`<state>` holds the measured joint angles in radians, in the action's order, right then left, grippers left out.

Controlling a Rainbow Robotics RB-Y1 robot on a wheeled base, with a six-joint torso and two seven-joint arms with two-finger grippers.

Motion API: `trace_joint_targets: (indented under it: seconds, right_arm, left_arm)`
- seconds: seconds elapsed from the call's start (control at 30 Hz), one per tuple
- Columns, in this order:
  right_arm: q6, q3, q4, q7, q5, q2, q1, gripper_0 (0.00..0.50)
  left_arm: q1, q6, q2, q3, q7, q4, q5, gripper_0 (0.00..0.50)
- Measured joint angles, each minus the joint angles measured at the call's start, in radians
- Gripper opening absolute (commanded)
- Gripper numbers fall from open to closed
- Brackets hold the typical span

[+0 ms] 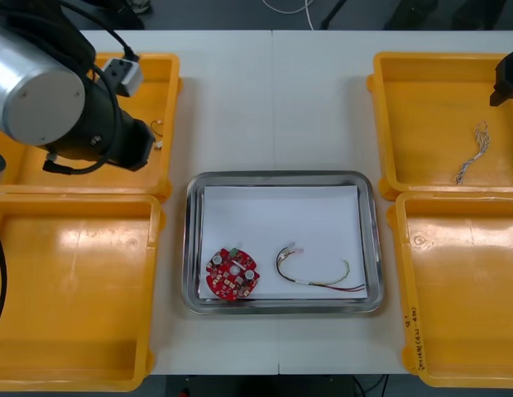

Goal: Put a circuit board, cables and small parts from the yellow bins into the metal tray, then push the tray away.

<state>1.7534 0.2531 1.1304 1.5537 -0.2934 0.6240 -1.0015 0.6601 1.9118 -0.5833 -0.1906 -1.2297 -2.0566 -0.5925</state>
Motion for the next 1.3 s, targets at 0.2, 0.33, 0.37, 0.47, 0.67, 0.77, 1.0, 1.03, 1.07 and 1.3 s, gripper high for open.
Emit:
trace_joint_targets:
  seconds: [0.2, 0.33, 0.37, 0.47, 0.67, 0.77, 1.0, 1.03, 1.07, 1.3]
  right_arm:
    - [-0.034, 0.005, -0.101, -0.117, 0.014, 0.000, -0.042, 0.500]
    - [-0.081, 0.013, -0.190, -0.155, 0.029, 0.000, -0.076, 0.500]
    - [-0.096, 0.014, -0.209, -0.155, 0.032, 0.000, -0.081, 0.500]
    - [-0.134, 0.016, -0.253, -0.171, 0.041, 0.000, -0.085, 0.500]
    - [-0.183, 0.019, -0.329, -0.208, 0.068, 0.000, -0.086, 0.500]
    - [-0.211, 0.025, -0.370, -0.209, 0.079, 0.000, -0.086, 0.500]
    - [-0.306, 0.039, -0.471, -0.311, 0.090, 0.000, -0.087, 0.500]
    - [-0.320, 0.039, -0.481, -0.331, 0.090, 0.000, -0.087, 0.500]
    - [-0.337, 0.039, -0.493, -0.343, 0.090, 0.000, -0.087, 0.500]
    - [-0.423, 0.041, -0.569, -0.344, 0.090, 0.000, -0.087, 0.500]
  left_arm:
    - [0.022, 0.000, 0.008, -0.132, 0.002, -0.001, -0.029, 0.002]
    - [0.038, 0.000, 0.019, -0.199, 0.011, -0.001, -0.035, 0.001]
    - [0.041, 0.000, 0.023, -0.212, 0.013, -0.001, -0.036, 0.002]
    - [0.044, 0.000, 0.036, -0.243, 0.015, -0.001, -0.039, 0.001]
    - [0.052, -0.030, 0.059, -0.300, 0.030, 0.002, -0.039, 0.001]
    - [0.064, -0.060, 0.071, -0.328, 0.047, 0.019, -0.039, 0.002]
    - [0.088, -0.150, 0.092, -0.387, 0.086, 0.111, -0.036, 0.001]
    - [0.089, -0.165, 0.093, -0.396, 0.090, 0.124, -0.035, 0.001]
    - [0.091, -0.179, 0.093, -0.405, 0.091, 0.138, -0.032, 0.001]
    - [0.093, -0.233, 0.093, -0.452, 0.091, 0.215, -0.021, 0.001]
